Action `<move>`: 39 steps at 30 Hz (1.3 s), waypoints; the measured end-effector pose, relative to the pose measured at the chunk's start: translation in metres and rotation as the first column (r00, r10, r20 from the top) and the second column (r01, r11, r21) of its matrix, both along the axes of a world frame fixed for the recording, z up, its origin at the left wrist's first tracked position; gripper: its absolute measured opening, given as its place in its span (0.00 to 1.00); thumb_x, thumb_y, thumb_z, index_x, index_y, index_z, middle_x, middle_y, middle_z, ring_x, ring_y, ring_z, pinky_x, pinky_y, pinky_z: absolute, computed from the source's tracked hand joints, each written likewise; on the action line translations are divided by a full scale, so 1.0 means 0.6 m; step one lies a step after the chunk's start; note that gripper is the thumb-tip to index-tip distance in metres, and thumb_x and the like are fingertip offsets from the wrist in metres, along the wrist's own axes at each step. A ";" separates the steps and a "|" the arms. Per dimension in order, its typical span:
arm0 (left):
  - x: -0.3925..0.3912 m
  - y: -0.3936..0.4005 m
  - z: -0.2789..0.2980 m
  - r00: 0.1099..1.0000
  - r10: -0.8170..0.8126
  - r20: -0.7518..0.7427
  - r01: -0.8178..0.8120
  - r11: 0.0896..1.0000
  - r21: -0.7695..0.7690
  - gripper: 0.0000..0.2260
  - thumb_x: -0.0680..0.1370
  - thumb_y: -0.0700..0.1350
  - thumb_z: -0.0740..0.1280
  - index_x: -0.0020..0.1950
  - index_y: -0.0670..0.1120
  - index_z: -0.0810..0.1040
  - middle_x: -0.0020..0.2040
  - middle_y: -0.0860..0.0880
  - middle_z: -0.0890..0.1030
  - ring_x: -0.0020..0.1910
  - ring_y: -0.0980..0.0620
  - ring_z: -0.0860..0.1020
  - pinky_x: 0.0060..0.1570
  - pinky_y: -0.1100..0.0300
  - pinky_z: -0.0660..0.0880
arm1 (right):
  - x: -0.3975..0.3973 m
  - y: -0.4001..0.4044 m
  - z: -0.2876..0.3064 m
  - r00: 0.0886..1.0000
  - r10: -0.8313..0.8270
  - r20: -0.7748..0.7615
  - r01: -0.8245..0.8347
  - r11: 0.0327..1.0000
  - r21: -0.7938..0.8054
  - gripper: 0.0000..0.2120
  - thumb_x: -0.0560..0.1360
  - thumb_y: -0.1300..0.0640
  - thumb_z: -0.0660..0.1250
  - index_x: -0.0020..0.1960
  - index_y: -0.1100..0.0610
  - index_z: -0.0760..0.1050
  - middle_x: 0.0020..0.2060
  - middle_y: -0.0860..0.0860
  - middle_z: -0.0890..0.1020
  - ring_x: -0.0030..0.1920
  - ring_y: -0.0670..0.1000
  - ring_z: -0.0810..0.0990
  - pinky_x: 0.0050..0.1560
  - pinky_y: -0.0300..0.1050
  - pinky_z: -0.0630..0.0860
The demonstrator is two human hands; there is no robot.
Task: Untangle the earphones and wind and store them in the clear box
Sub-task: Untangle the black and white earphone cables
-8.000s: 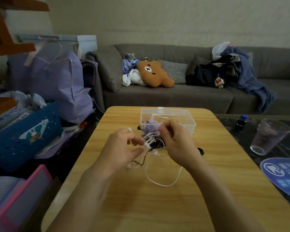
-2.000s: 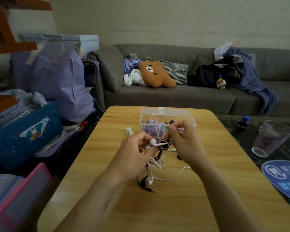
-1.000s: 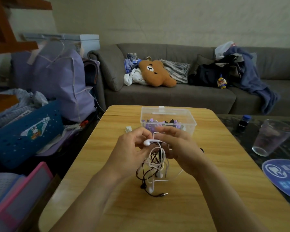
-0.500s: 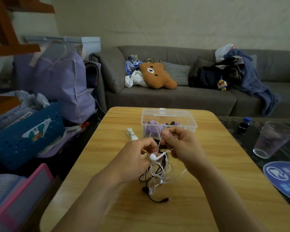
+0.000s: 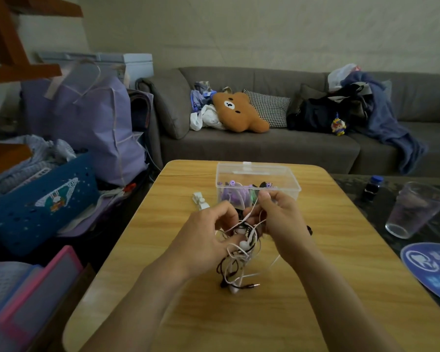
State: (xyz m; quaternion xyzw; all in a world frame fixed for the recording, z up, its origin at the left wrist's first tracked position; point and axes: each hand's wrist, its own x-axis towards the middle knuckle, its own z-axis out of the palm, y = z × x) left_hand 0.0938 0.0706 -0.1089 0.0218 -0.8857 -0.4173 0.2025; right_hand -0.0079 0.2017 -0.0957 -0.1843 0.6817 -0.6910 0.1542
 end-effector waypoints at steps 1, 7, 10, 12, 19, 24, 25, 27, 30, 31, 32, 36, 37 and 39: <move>0.001 0.000 0.002 1.000 0.009 -0.019 -0.009 1.000 0.015 0.09 0.73 0.45 0.76 0.44 0.51 0.77 0.40 0.54 0.81 0.42 0.58 0.78 0.43 0.67 0.75 | -0.003 0.003 0.002 1.000 0.007 0.024 -0.007 1.000 -0.006 0.11 0.85 0.56 0.57 0.53 0.60 0.74 0.30 0.52 0.83 0.28 0.47 0.79 0.27 0.42 0.74; 0.004 -0.011 0.003 0.996 0.044 -0.083 -0.044 0.999 0.006 0.09 0.74 0.42 0.75 0.43 0.54 0.78 0.41 0.57 0.81 0.42 0.57 0.80 0.42 0.64 0.77 | -0.014 0.027 0.006 0.953 0.294 0.077 -0.296 0.955 0.012 0.08 0.77 0.61 0.70 0.54 0.63 0.77 0.38 0.52 0.83 0.36 0.49 0.81 0.34 0.41 0.77; 0.005 -0.012 0.007 0.989 0.085 -0.125 -0.089 0.996 -0.026 0.12 0.73 0.39 0.76 0.41 0.55 0.79 0.42 0.60 0.81 0.43 0.59 0.79 0.43 0.70 0.74 | -0.018 0.032 0.004 0.950 0.307 0.055 -0.308 0.951 0.016 0.13 0.72 0.64 0.74 0.56 0.62 0.78 0.39 0.52 0.84 0.41 0.52 0.84 0.40 0.44 0.80; 0.005 -0.010 0.008 0.983 0.102 -0.150 -0.106 0.994 -0.021 0.12 0.72 0.38 0.76 0.41 0.55 0.79 0.41 0.59 0.81 0.43 0.60 0.79 0.44 0.72 0.73 | -0.019 0.032 0.003 0.952 0.304 0.031 -0.304 0.953 -0.009 0.15 0.71 0.65 0.74 0.57 0.62 0.78 0.40 0.53 0.85 0.43 0.54 0.85 0.44 0.46 0.81; 0.005 -0.009 0.005 0.941 0.155 -0.302 -0.188 0.979 -0.082 0.10 0.70 0.37 0.78 0.41 0.50 0.82 0.37 0.59 0.81 0.42 0.61 0.79 0.44 0.71 0.74 | -0.021 0.032 0.005 0.967 0.252 -0.038 -0.255 0.963 -0.091 0.14 0.68 0.71 0.75 0.52 0.63 0.80 0.44 0.58 0.87 0.46 0.55 0.87 0.47 0.46 0.82; 0.004 -0.012 0.008 0.884 0.145 -0.444 -0.226 0.965 -0.136 0.07 0.70 0.40 0.78 0.43 0.47 0.82 0.41 0.55 0.83 0.44 0.59 0.80 0.46 0.65 0.77 | -0.006 0.023 0.010 0.979 0.136 -0.150 -0.161 0.972 -0.172 0.15 0.62 0.65 0.78 0.47 0.61 0.80 0.40 0.56 0.87 0.44 0.51 0.87 0.43 0.40 0.81; 0.005 -0.010 0.010 0.882 0.158 -0.444 -0.230 0.967 -0.112 0.08 0.70 0.40 0.78 0.43 0.47 0.81 0.42 0.55 0.83 0.45 0.59 0.81 0.47 0.66 0.76 | -0.005 0.022 0.010 0.979 0.126 -0.162 -0.156 0.969 -0.190 0.16 0.61 0.64 0.78 0.47 0.61 0.80 0.40 0.56 0.87 0.43 0.51 0.87 0.43 0.40 0.81; 0.007 -0.004 0.014 0.900 0.189 -0.392 -0.200 0.980 0.014 0.11 0.71 0.39 0.78 0.46 0.51 0.80 0.41 0.56 0.83 0.45 0.56 0.82 0.47 0.65 0.77 | -0.002 0.022 0.012 0.977 0.119 -0.176 -0.156 0.965 -0.211 0.15 0.61 0.65 0.78 0.47 0.60 0.80 0.40 0.55 0.87 0.43 0.51 0.87 0.42 0.40 0.81; 0.008 -0.007 0.017 0.948 0.154 -0.280 -0.120 0.984 0.133 0.17 0.70 0.40 0.79 0.53 0.56 0.81 0.44 0.57 0.84 0.45 0.54 0.82 0.45 0.63 0.79 | -0.003 0.023 0.011 0.974 0.143 -0.177 -0.179 0.962 -0.207 0.15 0.63 0.67 0.77 0.47 0.60 0.80 0.40 0.55 0.87 0.43 0.51 0.87 0.43 0.40 0.82; 0.008 -0.010 0.017 0.954 0.138 -0.266 -0.110 0.987 0.118 0.15 0.69 0.41 0.79 0.51 0.55 0.83 0.43 0.57 0.84 0.44 0.55 0.82 0.45 0.64 0.78 | -0.004 0.025 0.011 0.972 0.160 -0.172 -0.193 0.960 -0.201 0.15 0.63 0.67 0.77 0.48 0.61 0.79 0.41 0.55 0.87 0.44 0.52 0.87 0.43 0.41 0.82; 0.008 -0.012 0.017 0.958 0.126 -0.256 -0.104 0.990 0.098 0.13 0.68 0.42 0.80 0.49 0.53 0.85 0.43 0.57 0.83 0.44 0.55 0.82 0.45 0.65 0.77 | -0.004 0.027 0.011 0.969 0.179 -0.169 -0.210 0.959 -0.190 0.16 0.62 0.66 0.76 0.49 0.61 0.79 0.41 0.56 0.87 0.45 0.53 0.87 0.44 0.42 0.82; 0.007 -0.014 0.015 0.970 0.081 -0.230 -0.068 0.996 0.066 0.11 0.63 0.46 0.81 0.42 0.49 0.84 0.41 0.56 0.82 0.43 0.54 0.81 0.45 0.65 0.76 | -0.006 0.031 0.013 0.952 0.250 -0.175 -0.271 0.957 -0.106 0.14 0.67 0.68 0.75 0.52 0.62 0.79 0.44 0.57 0.87 0.48 0.54 0.87 0.47 0.42 0.82; 0.006 -0.013 0.014 0.973 0.082 -0.216 -0.069 0.995 0.069 0.11 0.63 0.48 0.81 0.41 0.50 0.84 0.41 0.56 0.83 0.42 0.54 0.81 0.44 0.64 0.77 | -0.007 0.031 0.012 0.950 0.262 -0.173 -0.279 0.956 -0.086 0.14 0.69 0.69 0.74 0.52 0.62 0.79 0.45 0.57 0.87 0.48 0.54 0.87 0.48 0.42 0.82; 0.006 -0.013 0.014 0.977 0.087 -0.196 -0.070 0.994 0.089 0.10 0.63 0.50 0.80 0.40 0.51 0.83 0.39 0.56 0.83 0.41 0.55 0.81 0.44 0.63 0.77 | -0.006 0.030 0.012 0.946 0.279 -0.162 -0.292 0.955 -0.056 0.13 0.70 0.68 0.74 0.54 0.62 0.79 0.46 0.57 0.87 0.49 0.53 0.87 0.48 0.42 0.82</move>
